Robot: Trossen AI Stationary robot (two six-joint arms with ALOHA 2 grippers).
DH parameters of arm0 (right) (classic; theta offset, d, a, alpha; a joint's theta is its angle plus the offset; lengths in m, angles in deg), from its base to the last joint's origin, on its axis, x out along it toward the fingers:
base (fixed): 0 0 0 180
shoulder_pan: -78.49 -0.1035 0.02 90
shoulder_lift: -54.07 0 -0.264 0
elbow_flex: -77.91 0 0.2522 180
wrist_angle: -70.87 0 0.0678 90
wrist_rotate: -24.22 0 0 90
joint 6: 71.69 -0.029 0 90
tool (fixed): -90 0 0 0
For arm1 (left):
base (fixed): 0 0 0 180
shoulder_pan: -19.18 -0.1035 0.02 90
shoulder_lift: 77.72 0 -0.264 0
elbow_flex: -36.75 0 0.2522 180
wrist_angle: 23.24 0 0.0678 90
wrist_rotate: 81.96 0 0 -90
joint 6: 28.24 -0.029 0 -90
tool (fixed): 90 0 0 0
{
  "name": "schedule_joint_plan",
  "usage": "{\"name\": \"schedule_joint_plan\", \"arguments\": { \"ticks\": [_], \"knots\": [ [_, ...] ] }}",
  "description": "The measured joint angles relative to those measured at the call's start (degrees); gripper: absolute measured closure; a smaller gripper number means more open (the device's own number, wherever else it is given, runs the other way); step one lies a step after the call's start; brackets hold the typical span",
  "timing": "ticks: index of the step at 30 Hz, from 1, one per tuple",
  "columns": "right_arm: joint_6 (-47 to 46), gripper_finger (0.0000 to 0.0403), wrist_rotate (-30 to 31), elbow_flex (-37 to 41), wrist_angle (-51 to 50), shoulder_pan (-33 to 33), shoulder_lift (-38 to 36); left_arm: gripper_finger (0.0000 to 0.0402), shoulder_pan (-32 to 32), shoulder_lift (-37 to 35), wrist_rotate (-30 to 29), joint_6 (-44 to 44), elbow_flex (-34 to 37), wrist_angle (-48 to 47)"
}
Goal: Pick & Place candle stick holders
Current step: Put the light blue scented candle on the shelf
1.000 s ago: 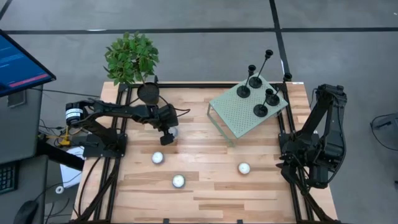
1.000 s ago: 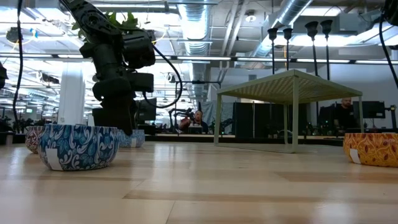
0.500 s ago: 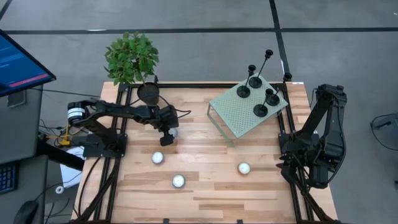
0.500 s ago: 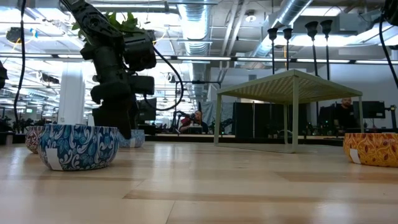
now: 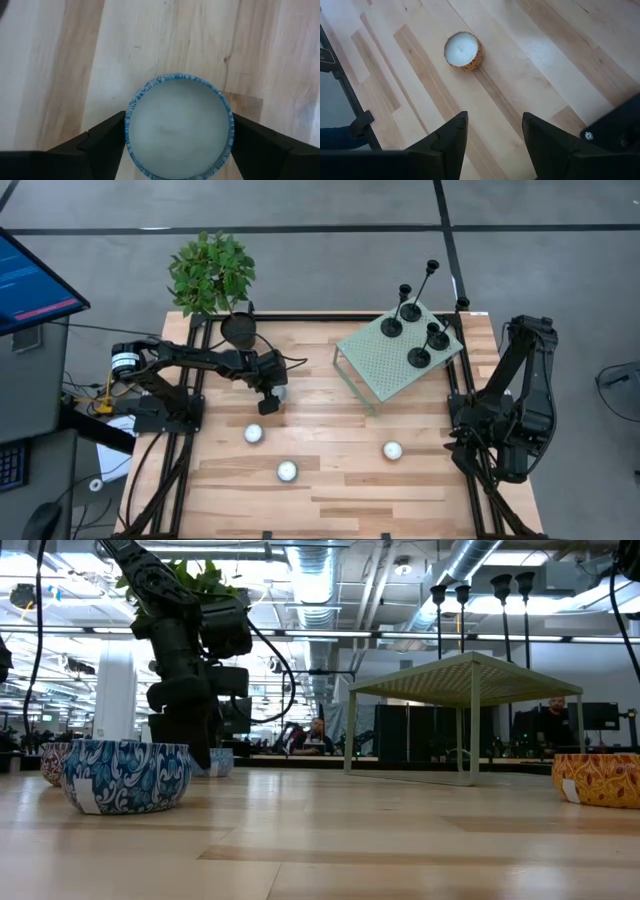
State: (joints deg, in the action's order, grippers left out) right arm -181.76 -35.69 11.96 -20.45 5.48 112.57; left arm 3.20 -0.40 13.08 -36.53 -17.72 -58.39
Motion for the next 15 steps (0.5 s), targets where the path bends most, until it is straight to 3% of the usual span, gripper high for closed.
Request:
{"name": "schedule_joint_plan", "arguments": {
  "ticks": [15],
  "knots": [
    [-1.0,0.0223,0.0,0.0,0.0,0.0,0.0,0.0097,3.8,-2.7,-4.3,4.7,0.0,1.8]
  ]
}}
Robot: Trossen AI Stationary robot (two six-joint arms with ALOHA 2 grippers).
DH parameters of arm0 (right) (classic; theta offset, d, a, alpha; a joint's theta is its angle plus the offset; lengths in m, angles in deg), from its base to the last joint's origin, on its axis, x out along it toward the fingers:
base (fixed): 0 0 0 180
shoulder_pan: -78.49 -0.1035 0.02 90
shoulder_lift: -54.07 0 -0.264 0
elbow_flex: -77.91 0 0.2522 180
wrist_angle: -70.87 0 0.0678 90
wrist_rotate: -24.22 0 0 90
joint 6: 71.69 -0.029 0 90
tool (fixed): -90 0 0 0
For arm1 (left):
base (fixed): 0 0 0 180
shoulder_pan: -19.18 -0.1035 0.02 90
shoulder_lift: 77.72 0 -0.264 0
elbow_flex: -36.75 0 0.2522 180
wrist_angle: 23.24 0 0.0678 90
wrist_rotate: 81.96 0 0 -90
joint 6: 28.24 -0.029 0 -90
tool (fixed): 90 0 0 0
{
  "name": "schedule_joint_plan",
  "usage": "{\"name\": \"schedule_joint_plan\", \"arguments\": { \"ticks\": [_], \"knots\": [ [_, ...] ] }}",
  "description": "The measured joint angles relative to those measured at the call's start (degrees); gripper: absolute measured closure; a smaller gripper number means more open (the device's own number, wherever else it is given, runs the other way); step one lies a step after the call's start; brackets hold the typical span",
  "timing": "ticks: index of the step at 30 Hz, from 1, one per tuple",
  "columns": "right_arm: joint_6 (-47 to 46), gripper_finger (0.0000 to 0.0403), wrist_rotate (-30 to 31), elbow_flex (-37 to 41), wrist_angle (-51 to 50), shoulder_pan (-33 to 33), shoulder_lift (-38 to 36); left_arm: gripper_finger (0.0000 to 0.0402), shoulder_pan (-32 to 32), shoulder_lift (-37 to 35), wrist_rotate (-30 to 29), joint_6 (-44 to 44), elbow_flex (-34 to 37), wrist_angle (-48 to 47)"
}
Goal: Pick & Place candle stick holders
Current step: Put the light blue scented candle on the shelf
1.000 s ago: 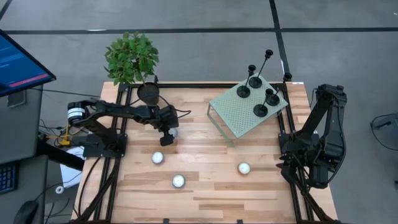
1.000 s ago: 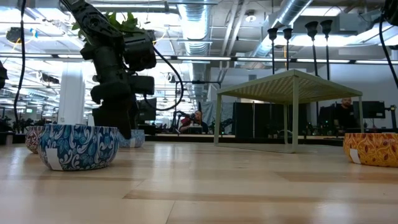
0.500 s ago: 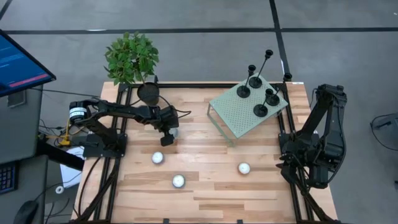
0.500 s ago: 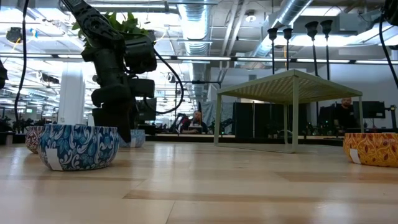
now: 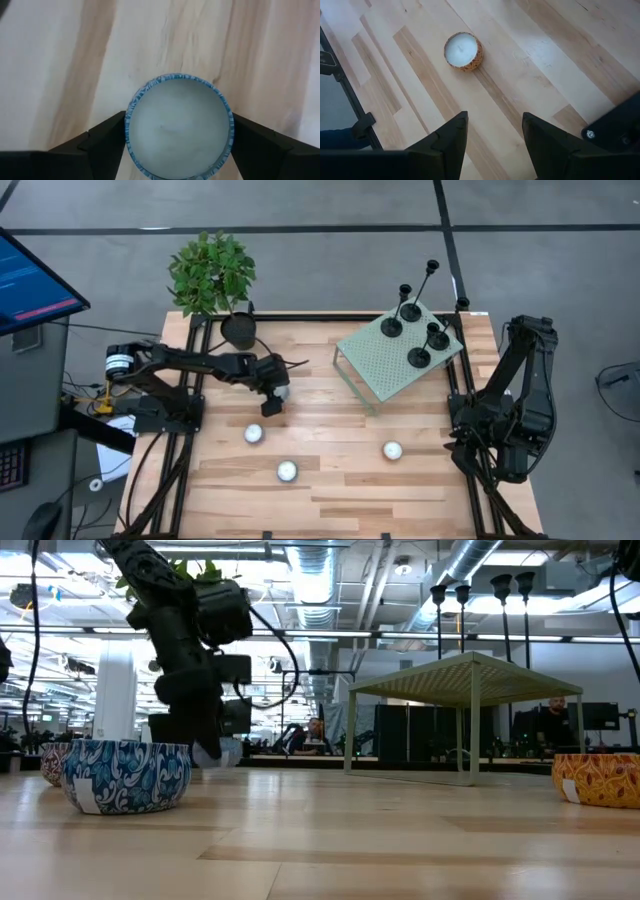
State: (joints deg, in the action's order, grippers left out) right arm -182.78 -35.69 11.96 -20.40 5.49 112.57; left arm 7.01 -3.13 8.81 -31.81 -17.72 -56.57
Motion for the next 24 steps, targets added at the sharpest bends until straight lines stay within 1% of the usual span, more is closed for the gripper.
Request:
{"name": "schedule_joint_plan", "arguments": {
  "ticks": [6,11,17,24],
  "knots": [
    [0.0,0.0223,0.0,0.0,-0.3,0.0,0.0,0.0094,1.3,-6.9,-2.9,5.6,-0.7,0.2],
    [0.0,0.0223,0.0,0.0,-0.5,0.0,0.0,0.0093,1.3,-9.9,-5.0,9.0,-4.7,0.5],
    [0.0,0.0223,0.0,0.0,-0.5,0.0,0.0,0.0091,1.3,-8.7,-5.8,9.0,-11.9,0.8],
    [0.0,0.0223,0.1,0.0,-0.5,0.0,0.0,0.0092,1.3,-2.3,-9.0,8.5,-21.4,2.1]
  ]
}}
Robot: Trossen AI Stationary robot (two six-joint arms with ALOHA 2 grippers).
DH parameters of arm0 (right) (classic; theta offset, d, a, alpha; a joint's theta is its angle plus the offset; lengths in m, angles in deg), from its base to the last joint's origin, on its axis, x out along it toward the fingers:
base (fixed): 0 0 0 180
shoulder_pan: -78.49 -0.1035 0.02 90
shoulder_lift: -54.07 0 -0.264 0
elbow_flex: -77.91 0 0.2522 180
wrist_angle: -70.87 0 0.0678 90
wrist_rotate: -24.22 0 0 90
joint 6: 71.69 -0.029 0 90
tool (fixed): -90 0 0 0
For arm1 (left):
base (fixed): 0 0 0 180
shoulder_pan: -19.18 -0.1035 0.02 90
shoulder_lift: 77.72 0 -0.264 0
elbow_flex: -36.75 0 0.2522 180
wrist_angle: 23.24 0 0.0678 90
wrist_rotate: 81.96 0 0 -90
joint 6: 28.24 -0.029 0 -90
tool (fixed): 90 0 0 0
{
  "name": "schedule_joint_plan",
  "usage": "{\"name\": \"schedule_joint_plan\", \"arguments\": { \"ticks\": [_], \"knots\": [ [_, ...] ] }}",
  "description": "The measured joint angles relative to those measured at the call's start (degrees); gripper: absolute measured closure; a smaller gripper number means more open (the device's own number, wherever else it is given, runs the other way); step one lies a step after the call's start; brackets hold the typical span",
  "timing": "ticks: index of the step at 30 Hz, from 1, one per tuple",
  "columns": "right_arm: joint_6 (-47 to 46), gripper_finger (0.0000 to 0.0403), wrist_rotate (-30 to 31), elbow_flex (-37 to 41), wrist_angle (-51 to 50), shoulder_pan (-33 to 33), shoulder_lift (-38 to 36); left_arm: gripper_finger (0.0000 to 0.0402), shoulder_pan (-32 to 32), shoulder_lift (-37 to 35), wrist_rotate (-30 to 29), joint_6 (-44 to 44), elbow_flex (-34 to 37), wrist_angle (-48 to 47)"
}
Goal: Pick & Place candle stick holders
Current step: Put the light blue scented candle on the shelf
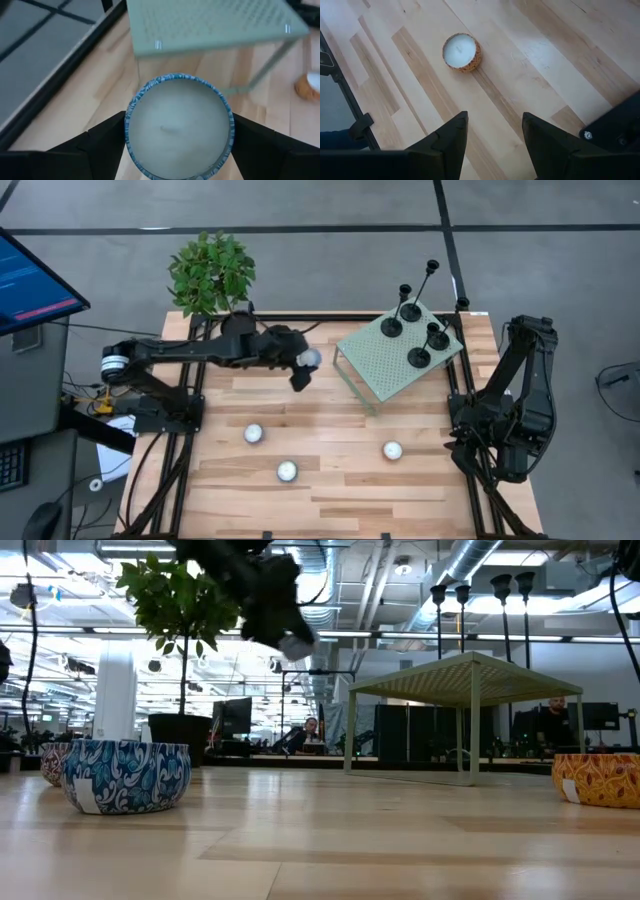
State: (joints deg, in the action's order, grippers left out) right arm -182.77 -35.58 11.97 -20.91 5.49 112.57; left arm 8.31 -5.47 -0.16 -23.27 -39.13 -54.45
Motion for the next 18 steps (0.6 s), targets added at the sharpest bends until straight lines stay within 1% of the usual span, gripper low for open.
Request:
{"name": "schedule_joint_plan", "arguments": {
  "ticks": [4,13,18],
  "knots": [
    [0.0,0.0223,0.1,0.0,0.0,0.0,0.0,0.0091,0.0,5.6,-0.2,-0.5,-6.3,1.1],
    [0.0,0.0223,1.5,0.0,-0.7,0.0,0.0,0.009,-0.6,17.3,-0.3,-6.1,-20.5,1.5],
    [0.0,0.0223,3.3,0.0,-1.9,0.0,0.0,0.009,-1.6,22.4,-0.4,-6.2,-26.0,2.1]
  ]
}}
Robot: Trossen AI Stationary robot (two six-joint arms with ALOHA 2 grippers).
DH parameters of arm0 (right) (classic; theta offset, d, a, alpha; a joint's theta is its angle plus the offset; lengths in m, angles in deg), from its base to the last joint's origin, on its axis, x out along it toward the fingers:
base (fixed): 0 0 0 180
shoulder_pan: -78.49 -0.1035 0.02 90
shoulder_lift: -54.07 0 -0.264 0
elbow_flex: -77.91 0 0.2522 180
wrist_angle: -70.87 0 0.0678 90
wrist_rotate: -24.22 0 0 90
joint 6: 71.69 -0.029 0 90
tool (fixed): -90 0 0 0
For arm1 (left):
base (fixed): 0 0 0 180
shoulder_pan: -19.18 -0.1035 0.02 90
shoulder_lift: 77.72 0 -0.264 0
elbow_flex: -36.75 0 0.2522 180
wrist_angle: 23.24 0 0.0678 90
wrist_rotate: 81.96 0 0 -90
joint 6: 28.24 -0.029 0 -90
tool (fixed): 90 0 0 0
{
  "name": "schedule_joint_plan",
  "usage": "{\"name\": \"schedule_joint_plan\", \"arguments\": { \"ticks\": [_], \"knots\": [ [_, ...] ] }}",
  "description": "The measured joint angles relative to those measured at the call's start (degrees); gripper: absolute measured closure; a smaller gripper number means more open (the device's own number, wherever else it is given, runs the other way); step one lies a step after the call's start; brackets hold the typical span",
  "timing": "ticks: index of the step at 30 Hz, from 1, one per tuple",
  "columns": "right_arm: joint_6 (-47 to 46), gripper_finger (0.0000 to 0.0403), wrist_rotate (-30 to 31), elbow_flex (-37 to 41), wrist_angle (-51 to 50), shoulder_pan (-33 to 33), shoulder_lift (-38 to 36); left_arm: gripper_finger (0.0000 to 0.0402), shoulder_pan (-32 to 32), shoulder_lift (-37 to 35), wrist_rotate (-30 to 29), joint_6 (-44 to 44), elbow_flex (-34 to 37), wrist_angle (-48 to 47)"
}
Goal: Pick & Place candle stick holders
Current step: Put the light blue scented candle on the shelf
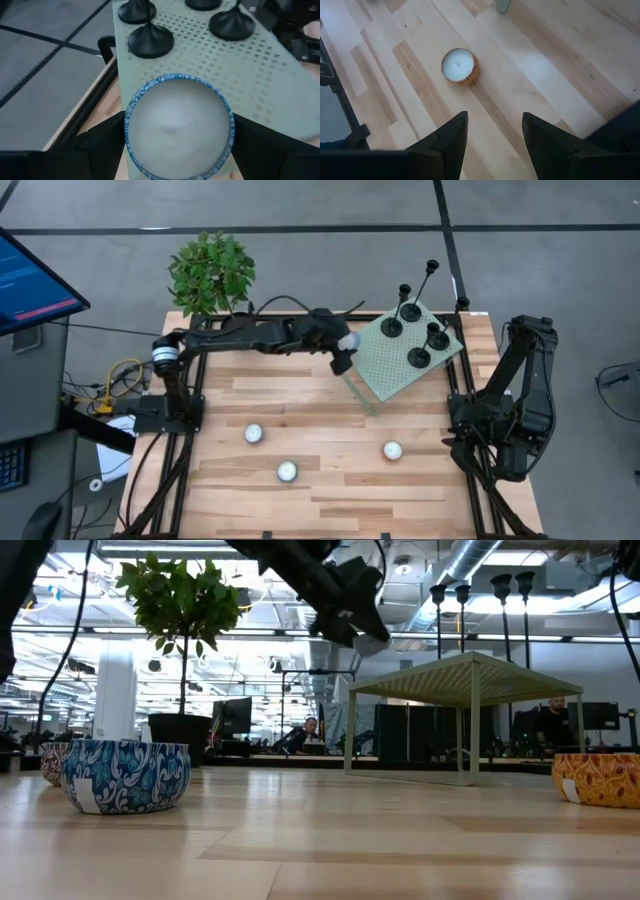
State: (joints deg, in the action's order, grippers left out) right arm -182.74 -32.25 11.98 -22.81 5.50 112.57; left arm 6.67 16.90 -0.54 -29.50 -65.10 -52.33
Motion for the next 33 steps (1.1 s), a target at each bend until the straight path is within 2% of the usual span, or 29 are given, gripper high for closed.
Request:
{"name": "schedule_joint_plan", "arguments": {
  "ticks": [6,14,26,33],
  "knots": [
    [0.0,0.0223,0.1,0.0,-0.3,0.0,0.0,0.0089,-1.0,4.4,0.7,0.0,-3.7,0.8],
    [0.0,0.0223,0.1,0.0,-0.5,0.0,0.0,0.0089,-1.5,7.3,1.4,0.2,-5.1,3.5],
    [0.0,0.0223,0.0,0.0,-0.5,0.0,0.0,0.0089,-2.1,8.7,1.5,0.1,-5.1,4.5],
    [0.0,0.0223,0.0,0.0,-0.4,0.0,0.0,0.0087,-2.0,8.7,3.6,0.0,-5.1,4.7]
  ]
}}
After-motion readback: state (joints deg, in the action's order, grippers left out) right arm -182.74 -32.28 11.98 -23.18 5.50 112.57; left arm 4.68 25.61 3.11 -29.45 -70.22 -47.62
